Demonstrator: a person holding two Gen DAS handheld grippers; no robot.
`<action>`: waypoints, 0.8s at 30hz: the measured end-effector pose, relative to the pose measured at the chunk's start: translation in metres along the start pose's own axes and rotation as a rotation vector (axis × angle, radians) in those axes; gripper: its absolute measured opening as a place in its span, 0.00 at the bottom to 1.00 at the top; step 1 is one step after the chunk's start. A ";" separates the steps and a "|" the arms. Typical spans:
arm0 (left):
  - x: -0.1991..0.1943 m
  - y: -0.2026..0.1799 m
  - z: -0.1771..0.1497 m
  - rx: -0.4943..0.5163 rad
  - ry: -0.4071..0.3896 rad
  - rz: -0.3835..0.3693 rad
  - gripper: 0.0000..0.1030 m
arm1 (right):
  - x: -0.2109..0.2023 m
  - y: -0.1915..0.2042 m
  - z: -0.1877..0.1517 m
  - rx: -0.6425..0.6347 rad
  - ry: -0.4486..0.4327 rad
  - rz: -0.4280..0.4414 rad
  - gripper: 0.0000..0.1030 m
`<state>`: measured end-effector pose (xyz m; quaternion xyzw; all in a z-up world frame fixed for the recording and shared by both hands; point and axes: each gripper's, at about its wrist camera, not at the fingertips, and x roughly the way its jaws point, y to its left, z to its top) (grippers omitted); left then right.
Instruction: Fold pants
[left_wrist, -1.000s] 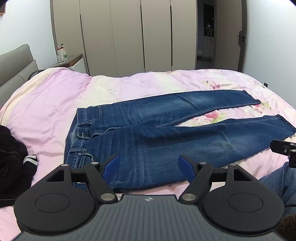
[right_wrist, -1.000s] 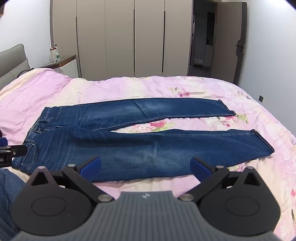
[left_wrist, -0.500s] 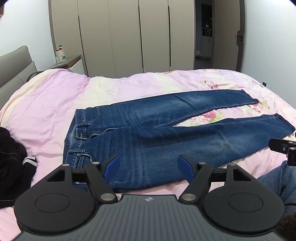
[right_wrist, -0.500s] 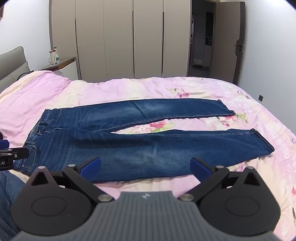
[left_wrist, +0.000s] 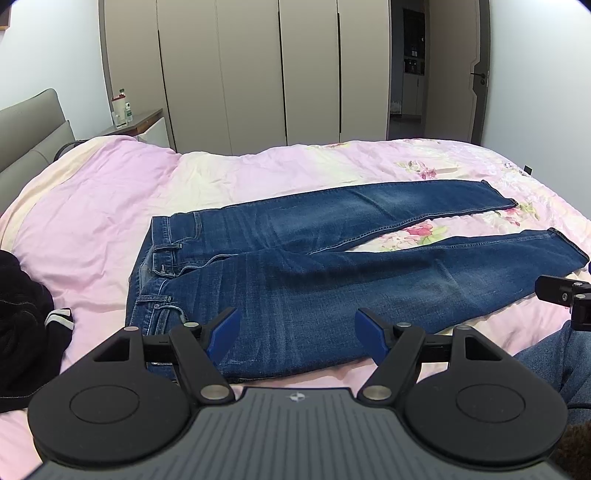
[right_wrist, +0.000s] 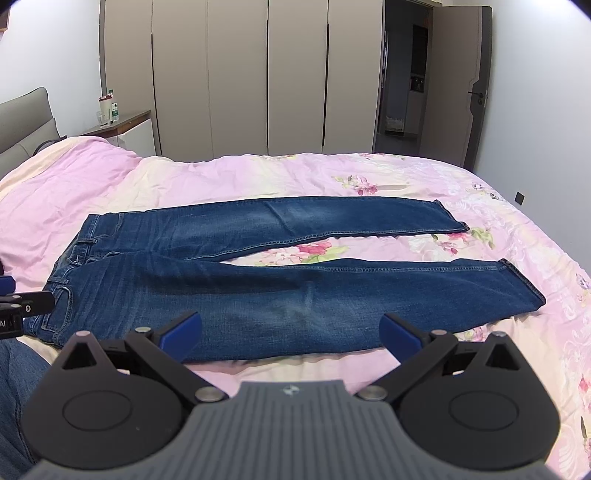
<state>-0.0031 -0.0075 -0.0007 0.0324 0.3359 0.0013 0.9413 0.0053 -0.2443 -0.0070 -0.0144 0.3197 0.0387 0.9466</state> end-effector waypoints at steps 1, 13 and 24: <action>0.000 0.000 0.000 0.000 0.000 0.000 0.81 | 0.000 0.000 0.000 -0.001 0.000 -0.001 0.95; -0.001 0.003 -0.001 -0.006 0.001 -0.004 0.81 | 0.000 0.001 0.001 -0.005 -0.002 -0.005 0.95; -0.001 0.003 -0.001 -0.006 0.000 -0.005 0.81 | -0.001 -0.001 0.000 -0.002 -0.006 -0.007 0.95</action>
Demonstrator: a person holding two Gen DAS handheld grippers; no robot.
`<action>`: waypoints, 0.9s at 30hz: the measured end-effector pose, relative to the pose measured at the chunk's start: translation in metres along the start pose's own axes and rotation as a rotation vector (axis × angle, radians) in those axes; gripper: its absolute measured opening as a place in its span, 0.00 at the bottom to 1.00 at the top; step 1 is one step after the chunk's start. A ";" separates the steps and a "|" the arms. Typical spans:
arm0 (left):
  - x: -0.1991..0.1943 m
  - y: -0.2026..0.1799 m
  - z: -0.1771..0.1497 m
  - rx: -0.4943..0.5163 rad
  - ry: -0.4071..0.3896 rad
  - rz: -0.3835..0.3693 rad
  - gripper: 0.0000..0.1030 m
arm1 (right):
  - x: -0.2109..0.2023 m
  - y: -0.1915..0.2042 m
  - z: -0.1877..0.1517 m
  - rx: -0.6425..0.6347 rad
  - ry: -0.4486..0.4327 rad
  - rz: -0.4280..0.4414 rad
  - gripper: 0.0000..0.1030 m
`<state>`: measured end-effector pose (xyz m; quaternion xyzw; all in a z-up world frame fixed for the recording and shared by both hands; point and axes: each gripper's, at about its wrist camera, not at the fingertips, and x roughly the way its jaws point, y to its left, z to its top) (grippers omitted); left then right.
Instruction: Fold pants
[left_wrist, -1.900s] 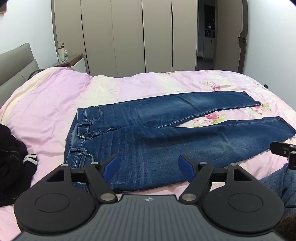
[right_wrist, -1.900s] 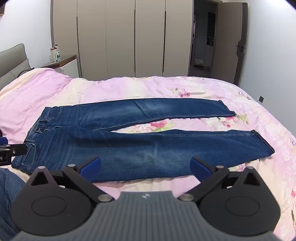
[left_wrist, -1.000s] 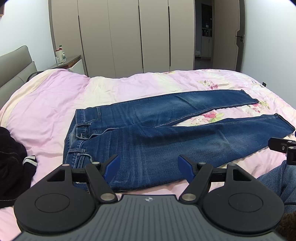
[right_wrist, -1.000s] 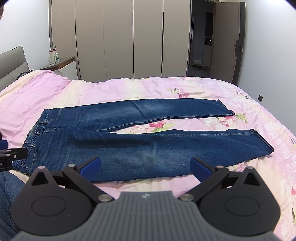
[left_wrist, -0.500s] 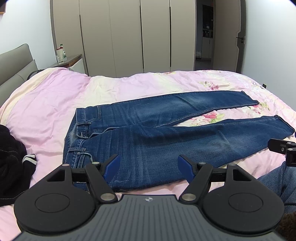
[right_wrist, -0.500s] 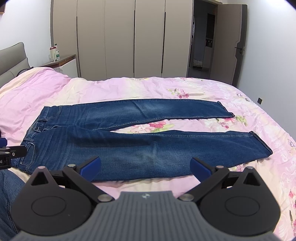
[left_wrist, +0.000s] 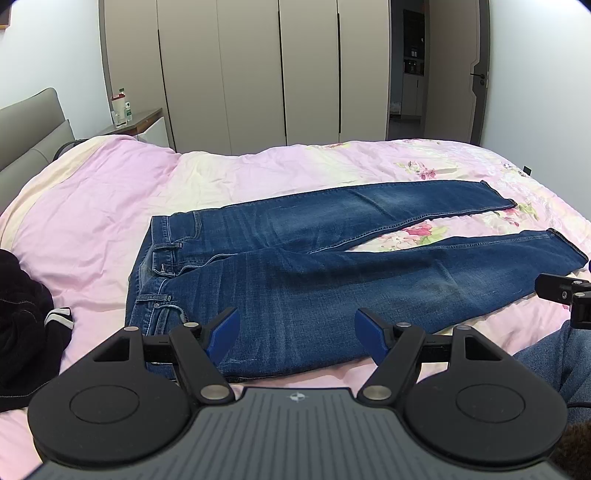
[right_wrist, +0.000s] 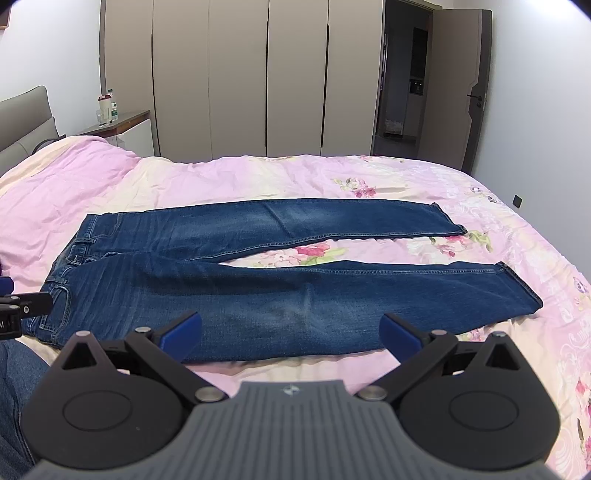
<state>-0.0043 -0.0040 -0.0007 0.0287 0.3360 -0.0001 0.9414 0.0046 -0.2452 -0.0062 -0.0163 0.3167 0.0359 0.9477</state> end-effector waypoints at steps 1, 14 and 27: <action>0.000 0.000 0.000 0.001 0.000 0.000 0.81 | 0.000 0.000 0.000 0.000 0.000 0.000 0.95; 0.000 0.000 0.000 0.001 0.001 0.000 0.81 | -0.002 -0.002 0.000 0.006 -0.003 0.000 0.95; -0.001 -0.002 0.000 0.004 0.002 0.000 0.81 | -0.003 -0.003 0.000 0.006 -0.002 0.000 0.95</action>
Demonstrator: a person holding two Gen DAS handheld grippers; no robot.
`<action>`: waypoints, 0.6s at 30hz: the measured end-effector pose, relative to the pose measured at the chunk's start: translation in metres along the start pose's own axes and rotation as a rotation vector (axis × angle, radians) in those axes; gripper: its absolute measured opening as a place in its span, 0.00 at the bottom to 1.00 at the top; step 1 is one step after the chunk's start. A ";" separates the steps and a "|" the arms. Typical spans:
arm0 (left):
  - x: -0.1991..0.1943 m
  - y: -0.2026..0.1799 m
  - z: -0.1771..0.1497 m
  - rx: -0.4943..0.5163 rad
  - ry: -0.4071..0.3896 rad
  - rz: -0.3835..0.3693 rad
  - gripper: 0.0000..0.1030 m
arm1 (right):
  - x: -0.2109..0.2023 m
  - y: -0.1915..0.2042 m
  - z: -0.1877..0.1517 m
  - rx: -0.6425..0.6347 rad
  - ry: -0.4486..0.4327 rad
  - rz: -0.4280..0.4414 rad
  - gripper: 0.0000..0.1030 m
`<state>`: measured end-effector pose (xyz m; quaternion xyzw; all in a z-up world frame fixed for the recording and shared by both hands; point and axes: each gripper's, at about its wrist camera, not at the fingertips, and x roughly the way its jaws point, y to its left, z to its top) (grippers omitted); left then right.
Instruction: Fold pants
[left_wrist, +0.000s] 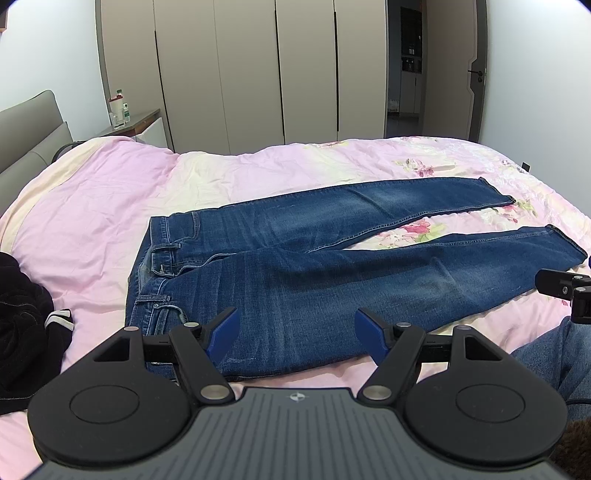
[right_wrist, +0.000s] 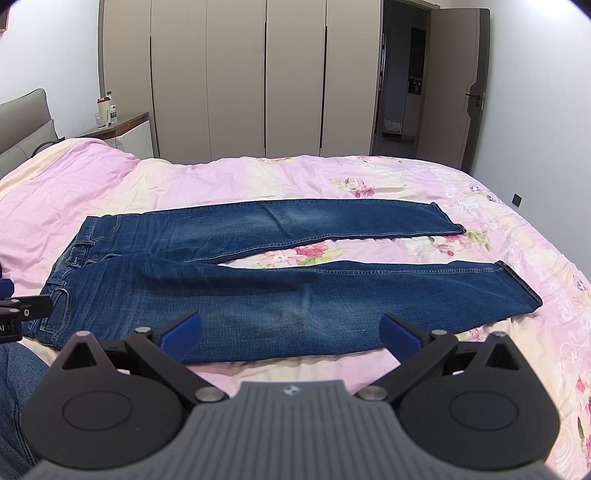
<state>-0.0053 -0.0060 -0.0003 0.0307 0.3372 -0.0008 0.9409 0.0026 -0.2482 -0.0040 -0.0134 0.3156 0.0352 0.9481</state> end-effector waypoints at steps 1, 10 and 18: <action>0.000 0.000 0.000 -0.001 -0.001 0.000 0.81 | 0.000 0.000 0.000 0.000 0.000 0.001 0.95; 0.000 0.000 0.000 0.000 0.000 0.000 0.81 | 0.000 0.000 0.000 0.001 0.000 0.001 0.95; 0.001 0.000 0.000 0.039 0.002 -0.010 0.81 | 0.000 0.000 -0.001 0.004 0.009 0.003 0.95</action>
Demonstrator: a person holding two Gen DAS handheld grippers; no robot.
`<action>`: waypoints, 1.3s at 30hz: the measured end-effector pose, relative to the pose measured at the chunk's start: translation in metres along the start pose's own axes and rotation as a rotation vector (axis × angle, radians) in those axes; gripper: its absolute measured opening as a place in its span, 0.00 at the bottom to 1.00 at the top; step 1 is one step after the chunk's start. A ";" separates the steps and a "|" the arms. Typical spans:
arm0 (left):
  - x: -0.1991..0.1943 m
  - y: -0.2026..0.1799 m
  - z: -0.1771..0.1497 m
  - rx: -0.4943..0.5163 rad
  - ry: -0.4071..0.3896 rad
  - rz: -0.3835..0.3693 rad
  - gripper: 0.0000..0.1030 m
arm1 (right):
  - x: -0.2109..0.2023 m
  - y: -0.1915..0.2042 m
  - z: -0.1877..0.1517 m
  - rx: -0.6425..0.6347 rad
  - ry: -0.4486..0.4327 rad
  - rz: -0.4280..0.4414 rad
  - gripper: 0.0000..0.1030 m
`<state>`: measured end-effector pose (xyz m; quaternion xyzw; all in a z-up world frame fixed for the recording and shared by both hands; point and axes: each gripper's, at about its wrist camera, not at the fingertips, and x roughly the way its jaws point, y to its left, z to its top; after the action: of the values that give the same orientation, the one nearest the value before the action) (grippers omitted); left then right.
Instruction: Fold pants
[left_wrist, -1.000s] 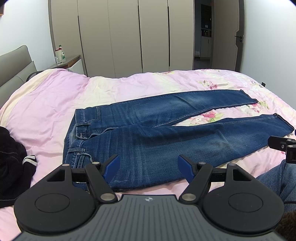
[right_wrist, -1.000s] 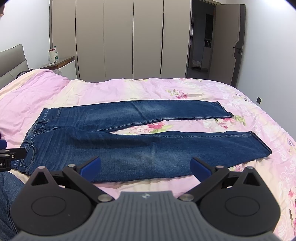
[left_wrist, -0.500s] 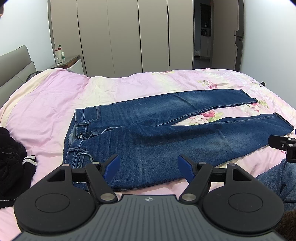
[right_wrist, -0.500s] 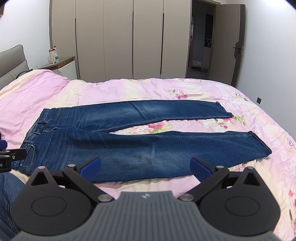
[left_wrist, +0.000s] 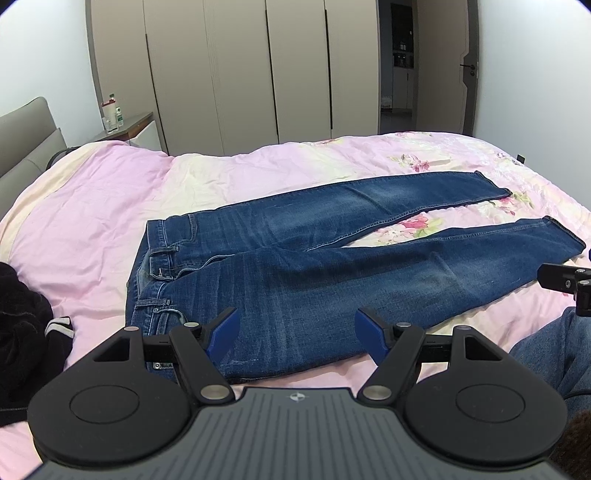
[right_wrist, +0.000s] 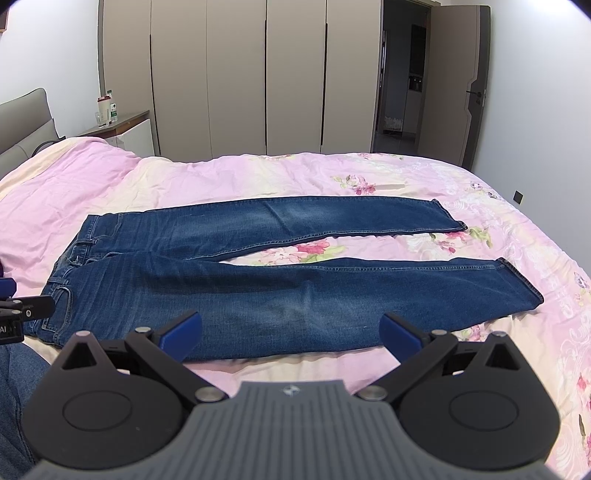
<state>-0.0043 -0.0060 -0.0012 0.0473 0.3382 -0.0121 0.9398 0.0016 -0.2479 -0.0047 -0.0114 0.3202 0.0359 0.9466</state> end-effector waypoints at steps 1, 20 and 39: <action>0.001 0.002 0.000 0.010 0.000 -0.005 0.81 | 0.000 -0.001 0.000 0.001 0.003 -0.002 0.95; 0.062 0.051 0.017 0.366 0.205 -0.054 0.81 | 0.053 -0.083 0.019 -0.106 0.067 -0.043 0.95; 0.198 0.023 -0.029 0.718 0.666 -0.083 0.81 | 0.213 -0.261 -0.002 -0.334 0.437 -0.209 0.80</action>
<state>0.1315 0.0217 -0.1478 0.3562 0.5963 -0.1496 0.7037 0.1892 -0.4951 -0.1358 -0.2075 0.5030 -0.0129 0.8389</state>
